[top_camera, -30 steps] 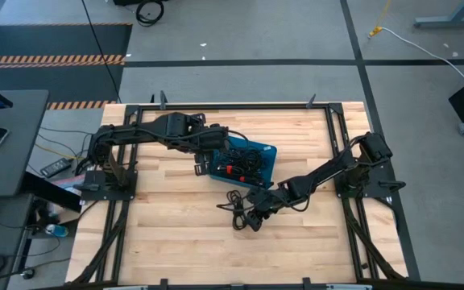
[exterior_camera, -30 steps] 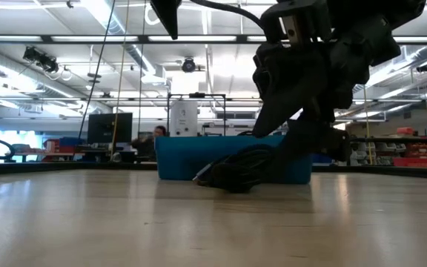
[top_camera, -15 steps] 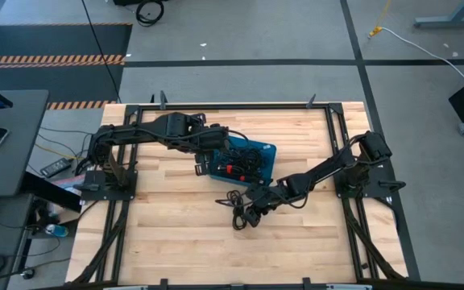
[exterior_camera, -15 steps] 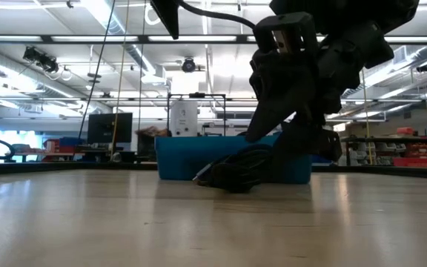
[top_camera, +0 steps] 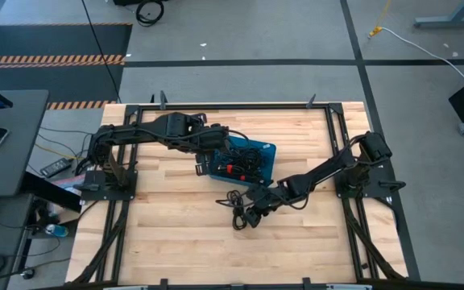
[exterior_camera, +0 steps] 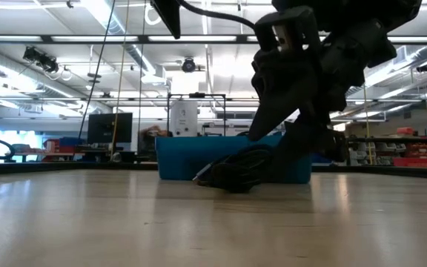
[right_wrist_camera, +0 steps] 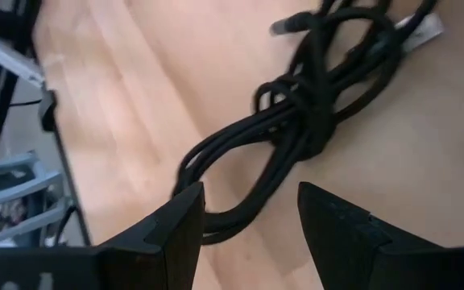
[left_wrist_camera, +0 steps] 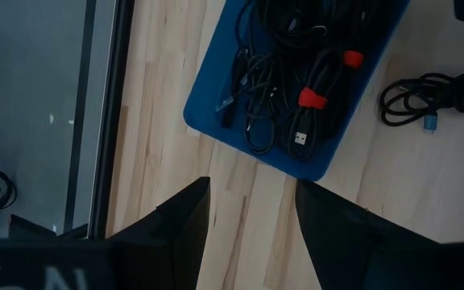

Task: Pick and place USB-C Cables
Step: Put the black charger cable into the blue bin

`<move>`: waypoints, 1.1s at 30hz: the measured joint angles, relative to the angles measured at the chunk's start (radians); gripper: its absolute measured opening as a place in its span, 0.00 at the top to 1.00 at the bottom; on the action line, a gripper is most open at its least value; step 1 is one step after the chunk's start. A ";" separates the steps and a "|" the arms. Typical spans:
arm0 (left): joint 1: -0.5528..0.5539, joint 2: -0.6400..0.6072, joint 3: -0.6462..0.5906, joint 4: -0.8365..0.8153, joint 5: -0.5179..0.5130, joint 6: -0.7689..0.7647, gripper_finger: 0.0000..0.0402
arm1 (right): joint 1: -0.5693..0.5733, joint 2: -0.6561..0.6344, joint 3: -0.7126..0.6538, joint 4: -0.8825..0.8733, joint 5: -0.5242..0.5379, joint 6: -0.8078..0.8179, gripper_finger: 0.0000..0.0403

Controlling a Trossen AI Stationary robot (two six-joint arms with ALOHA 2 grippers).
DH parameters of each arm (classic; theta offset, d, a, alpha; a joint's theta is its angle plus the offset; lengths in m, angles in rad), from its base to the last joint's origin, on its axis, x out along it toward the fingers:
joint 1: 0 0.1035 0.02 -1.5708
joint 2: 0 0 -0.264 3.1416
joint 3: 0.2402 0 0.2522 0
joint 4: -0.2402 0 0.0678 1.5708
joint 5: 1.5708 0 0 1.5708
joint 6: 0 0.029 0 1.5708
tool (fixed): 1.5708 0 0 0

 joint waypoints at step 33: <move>0.000 0.000 0.000 0.004 0.000 0.016 0.53 | -0.030 0.143 0.008 0.305 -0.180 -0.017 0.55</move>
